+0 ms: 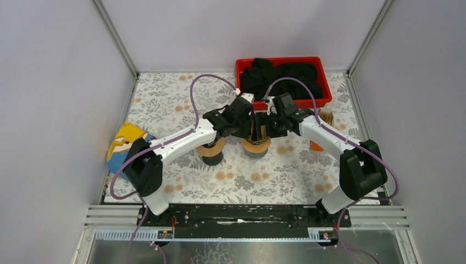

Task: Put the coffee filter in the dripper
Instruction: Adjust the coffee filter in the coffee dripper.

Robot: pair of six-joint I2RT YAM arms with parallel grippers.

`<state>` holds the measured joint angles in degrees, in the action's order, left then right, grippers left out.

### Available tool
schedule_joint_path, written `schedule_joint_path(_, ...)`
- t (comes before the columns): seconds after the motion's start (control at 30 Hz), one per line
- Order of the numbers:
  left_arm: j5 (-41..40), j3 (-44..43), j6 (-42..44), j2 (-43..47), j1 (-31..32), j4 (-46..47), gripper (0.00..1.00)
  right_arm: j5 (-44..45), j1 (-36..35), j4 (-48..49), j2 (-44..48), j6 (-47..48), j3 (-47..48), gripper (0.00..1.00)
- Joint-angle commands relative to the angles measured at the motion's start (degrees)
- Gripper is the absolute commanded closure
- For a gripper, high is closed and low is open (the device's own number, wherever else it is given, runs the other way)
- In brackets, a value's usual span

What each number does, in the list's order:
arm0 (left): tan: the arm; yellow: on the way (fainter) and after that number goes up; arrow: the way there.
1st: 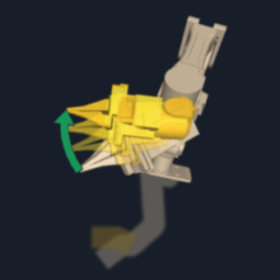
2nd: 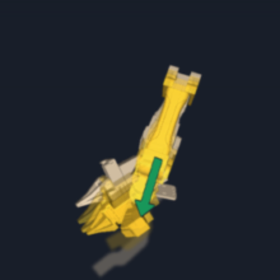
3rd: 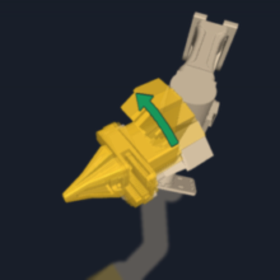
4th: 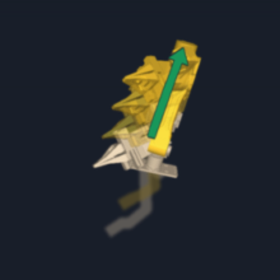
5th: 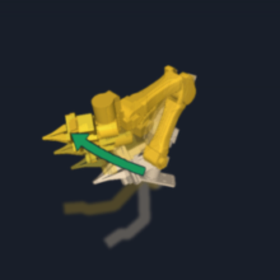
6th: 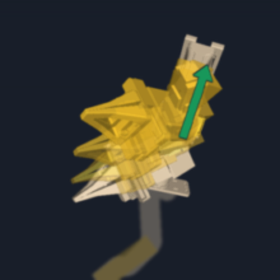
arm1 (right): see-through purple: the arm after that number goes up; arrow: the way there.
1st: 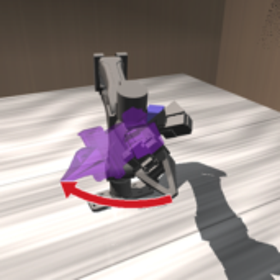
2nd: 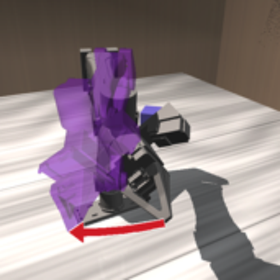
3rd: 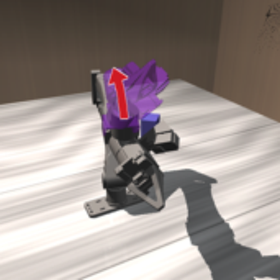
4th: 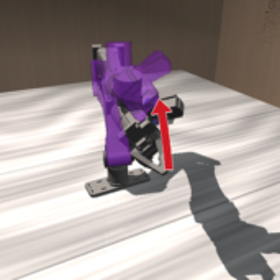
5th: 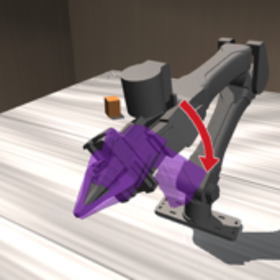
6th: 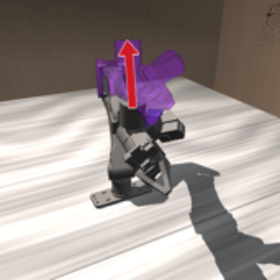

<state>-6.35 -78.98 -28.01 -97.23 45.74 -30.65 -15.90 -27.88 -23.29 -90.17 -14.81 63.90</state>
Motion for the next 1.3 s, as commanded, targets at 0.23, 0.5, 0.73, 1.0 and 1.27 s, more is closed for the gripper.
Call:
schedule_joint_path(0.23,0.25,-0.99,-0.38,-0.24,0.17,0.77,0.58,1.91,-0.72,0.0,1.89,0.92,3.01,0.0)
schedule_joint_path(0.5,-0.01,-0.83,-0.38,0.42,0.19,0.98,0.58,6.36,-0.69,-0.5,5.11,0.97,3.02,0.0)
schedule_joint_path(0.73,-0.64,-1.05,-0.46,1.3,0.22,1.46,0.54,7.47,-0.7,0.65,7.55,0.73,2.42,0.0)
schedule_joint_path(1.0,-2.01,-1.23,-0.71,3.12,0.07,2.09,0.49,8.6,-0.74,1.46,9.53,0.26,1.71,0.0)
schedule_joint_path(1.27,-2.38,-1.19,-0.99,5.18,0.06,2.78,0.44,8.67,-0.69,1.49,11.73,0.52,1.61,0.0)
